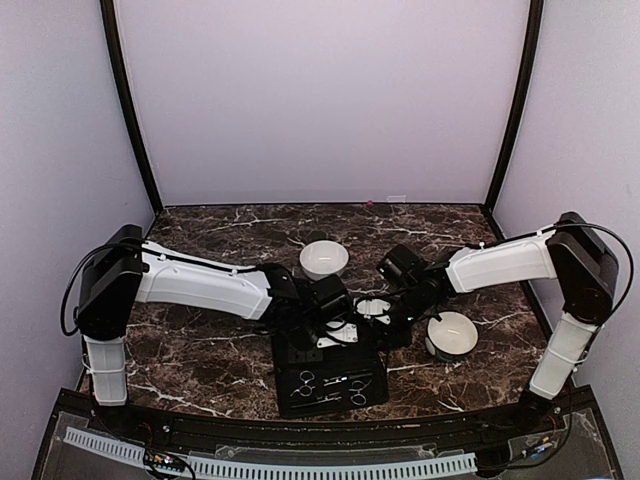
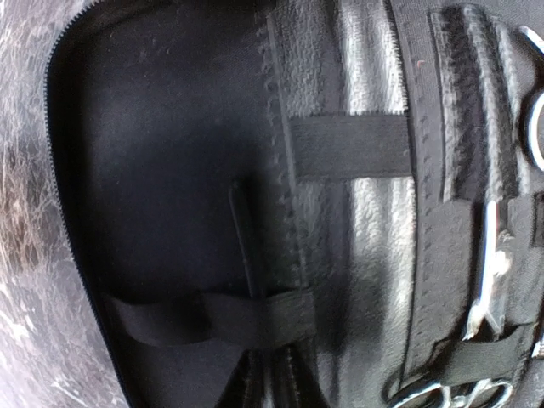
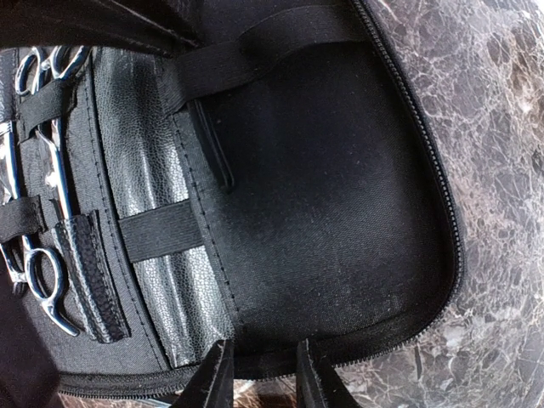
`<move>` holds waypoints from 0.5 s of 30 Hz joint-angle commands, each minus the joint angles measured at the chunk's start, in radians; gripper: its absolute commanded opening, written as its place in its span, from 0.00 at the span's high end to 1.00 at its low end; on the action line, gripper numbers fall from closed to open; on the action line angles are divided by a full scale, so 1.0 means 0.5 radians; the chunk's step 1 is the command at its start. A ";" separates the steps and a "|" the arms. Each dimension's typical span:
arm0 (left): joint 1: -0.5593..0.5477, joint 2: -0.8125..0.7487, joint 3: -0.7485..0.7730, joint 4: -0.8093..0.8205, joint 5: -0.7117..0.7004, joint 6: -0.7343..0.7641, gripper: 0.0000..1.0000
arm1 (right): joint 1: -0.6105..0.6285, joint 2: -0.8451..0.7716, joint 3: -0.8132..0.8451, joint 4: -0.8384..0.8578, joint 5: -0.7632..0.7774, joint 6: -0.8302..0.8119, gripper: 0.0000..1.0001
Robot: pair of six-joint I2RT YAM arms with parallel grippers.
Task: Sort the hair-cutting tools
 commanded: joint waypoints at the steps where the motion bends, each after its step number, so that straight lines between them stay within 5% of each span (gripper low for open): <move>1: -0.015 -0.113 0.030 0.036 0.121 -0.037 0.84 | 0.011 0.021 0.027 -0.015 0.046 -0.007 0.74; 3: -0.018 -0.241 0.011 0.027 0.118 -0.076 0.70 | 0.014 0.018 0.027 -0.016 0.056 -0.011 0.74; 8: -0.019 -0.516 -0.129 0.050 -0.002 -0.237 0.64 | 0.012 -0.001 0.024 -0.019 0.075 -0.019 0.74; 15: 0.085 -0.599 -0.382 -0.098 -0.165 -0.495 0.84 | 0.012 -0.003 0.027 -0.027 0.061 -0.020 0.74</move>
